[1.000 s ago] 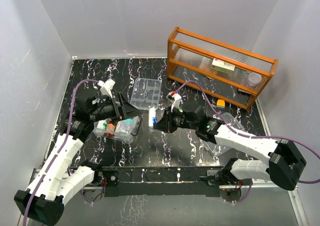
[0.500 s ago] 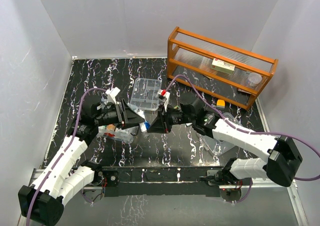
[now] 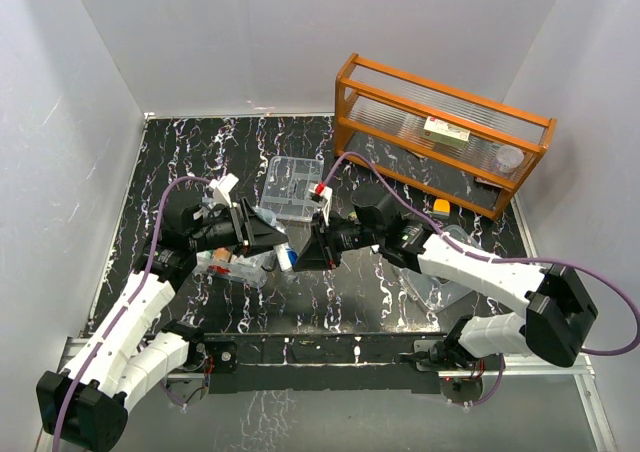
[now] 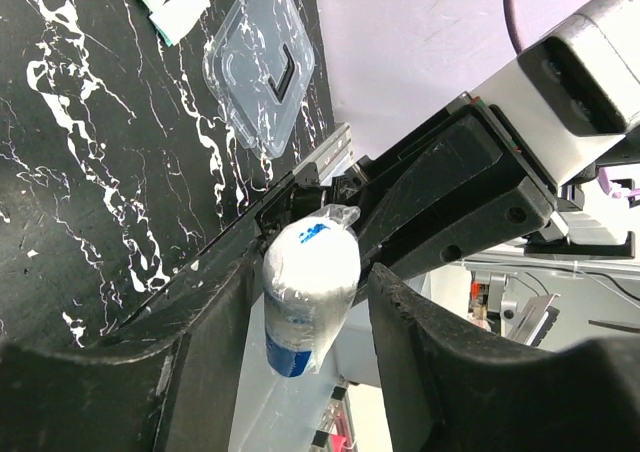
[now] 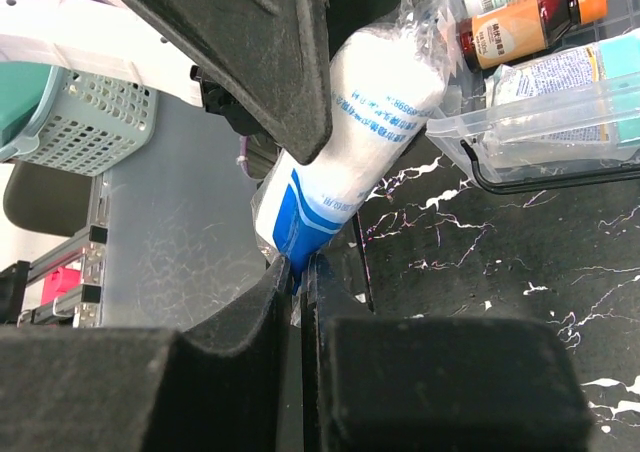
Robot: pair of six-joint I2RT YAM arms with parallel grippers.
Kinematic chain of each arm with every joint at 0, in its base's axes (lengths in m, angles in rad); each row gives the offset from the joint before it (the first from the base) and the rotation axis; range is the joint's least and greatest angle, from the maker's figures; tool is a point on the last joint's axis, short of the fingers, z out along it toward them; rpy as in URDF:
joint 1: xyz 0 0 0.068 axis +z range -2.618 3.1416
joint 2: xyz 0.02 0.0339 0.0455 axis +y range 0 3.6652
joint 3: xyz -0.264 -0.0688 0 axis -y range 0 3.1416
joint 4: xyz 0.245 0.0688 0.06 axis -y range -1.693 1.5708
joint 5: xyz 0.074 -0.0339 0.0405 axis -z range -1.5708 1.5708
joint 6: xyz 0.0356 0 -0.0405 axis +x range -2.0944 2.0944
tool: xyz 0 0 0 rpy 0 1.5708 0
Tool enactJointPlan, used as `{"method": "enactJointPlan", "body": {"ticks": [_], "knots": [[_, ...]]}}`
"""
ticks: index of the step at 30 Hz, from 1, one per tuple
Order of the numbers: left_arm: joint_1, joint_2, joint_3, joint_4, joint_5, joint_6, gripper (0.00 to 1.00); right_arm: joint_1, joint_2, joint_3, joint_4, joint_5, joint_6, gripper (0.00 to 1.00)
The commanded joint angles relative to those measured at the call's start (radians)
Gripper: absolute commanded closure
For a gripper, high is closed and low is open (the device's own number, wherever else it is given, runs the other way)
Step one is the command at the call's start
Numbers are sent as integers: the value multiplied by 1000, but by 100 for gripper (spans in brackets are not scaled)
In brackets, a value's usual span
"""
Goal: Organize the medicine kit
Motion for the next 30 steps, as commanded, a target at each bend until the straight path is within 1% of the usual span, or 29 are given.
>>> {"method": "enactJointPlan", "body": {"ticks": [1,2,6,9,10,12,13,15,17,20,23,25,30], "knots": [[1,-16,-6,35,3,-36,51,0,8,56,27,-30,-12,100],[1,-13,-6,29,3,-34,52,0,13,57,27,-30,-10,100],[0,-4,-7,-5,-7,-16,65,0,23,57,29,-37,-7,100],[1,-4,-2,-38,-37,3,72,0,25,55,28,-35,-3,96],[0,-6,-1,-45,-47,7,74,-1,24,55,26,-31,-3,90],[1,-16,0,-46,-68,11,77,0,16,53,17,-5,6,75],[1,-24,2,-48,-80,11,80,0,8,48,18,6,13,69],[1,-44,11,-67,-131,13,83,-1,-12,42,8,56,23,55],[0,-71,26,-106,-209,17,84,-1,-41,28,0,127,30,49],[1,-119,47,-172,-365,13,84,0,-93,10,-11,235,57,44],[1,-171,72,-251,-540,-5,83,0,-142,6,-44,347,97,42],[0,-195,102,-329,-685,-11,82,0,-174,-1,-62,410,121,42],[1,-218,203,-451,-968,-5,82,0,-247,-29,-69,493,159,42]]}}
